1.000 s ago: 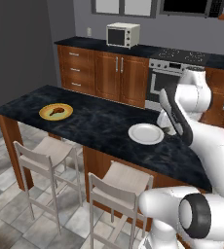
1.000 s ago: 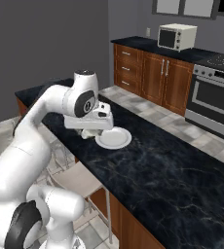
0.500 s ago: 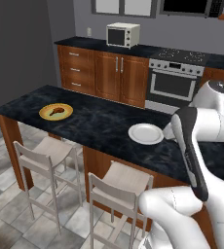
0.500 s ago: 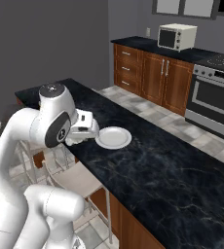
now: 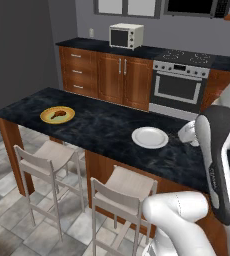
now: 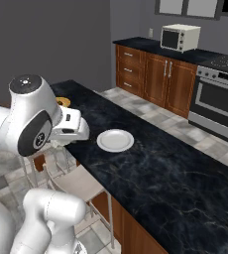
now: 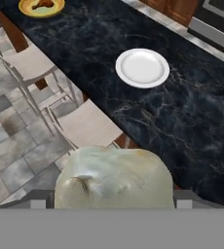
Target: Transport the chicken drumstick and garlic to the fridge. Place the chicken drumstick on the rack containing meat and place the garlic on the rack containing the vegetable, ensuring meats and vegetables are on different racks.
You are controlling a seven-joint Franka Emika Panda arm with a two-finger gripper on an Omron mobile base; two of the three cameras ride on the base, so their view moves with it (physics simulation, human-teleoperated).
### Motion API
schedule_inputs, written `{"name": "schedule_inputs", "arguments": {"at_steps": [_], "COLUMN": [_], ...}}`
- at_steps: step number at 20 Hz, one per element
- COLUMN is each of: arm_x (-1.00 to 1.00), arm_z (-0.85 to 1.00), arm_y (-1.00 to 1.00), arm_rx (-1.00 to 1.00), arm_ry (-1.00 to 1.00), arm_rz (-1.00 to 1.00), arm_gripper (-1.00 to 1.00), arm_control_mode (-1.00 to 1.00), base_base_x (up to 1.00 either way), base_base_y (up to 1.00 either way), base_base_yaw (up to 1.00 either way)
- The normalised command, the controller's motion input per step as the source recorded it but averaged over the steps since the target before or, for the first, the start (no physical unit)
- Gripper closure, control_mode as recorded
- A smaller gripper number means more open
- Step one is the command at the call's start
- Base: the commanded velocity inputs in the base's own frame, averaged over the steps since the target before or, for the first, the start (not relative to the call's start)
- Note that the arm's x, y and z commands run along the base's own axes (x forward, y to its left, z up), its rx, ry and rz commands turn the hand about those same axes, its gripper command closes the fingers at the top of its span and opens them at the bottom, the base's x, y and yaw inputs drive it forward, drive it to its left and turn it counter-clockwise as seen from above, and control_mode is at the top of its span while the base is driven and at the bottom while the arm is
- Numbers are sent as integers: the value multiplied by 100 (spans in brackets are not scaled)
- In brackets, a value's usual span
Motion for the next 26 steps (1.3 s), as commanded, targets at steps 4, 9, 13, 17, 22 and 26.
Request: {"name": "schedule_inputs", "arguments": {"at_steps": [4,9,13,17,22,26], "arm_x": [-89,-40,0,0,0,0], "arm_z": [45,15,0,0,0,0], "arm_y": [0,0,0,0,0,0], "arm_rx": [0,0,0,0,0,0], "arm_ry": [-7,-2,0,0,0,0], "arm_rz": [0,0,0,0,0,0], "arm_gripper": [100,100,100,100,100,100], "arm_control_mode": [-100,100,100,100,100,100], "base_base_x": [0,-60,-100,-100,-100,-75], "base_base_y": [0,0,-10,-6,-20,-99], "base_base_yaw": [0,-2,-10,-17,-24,-45]}}
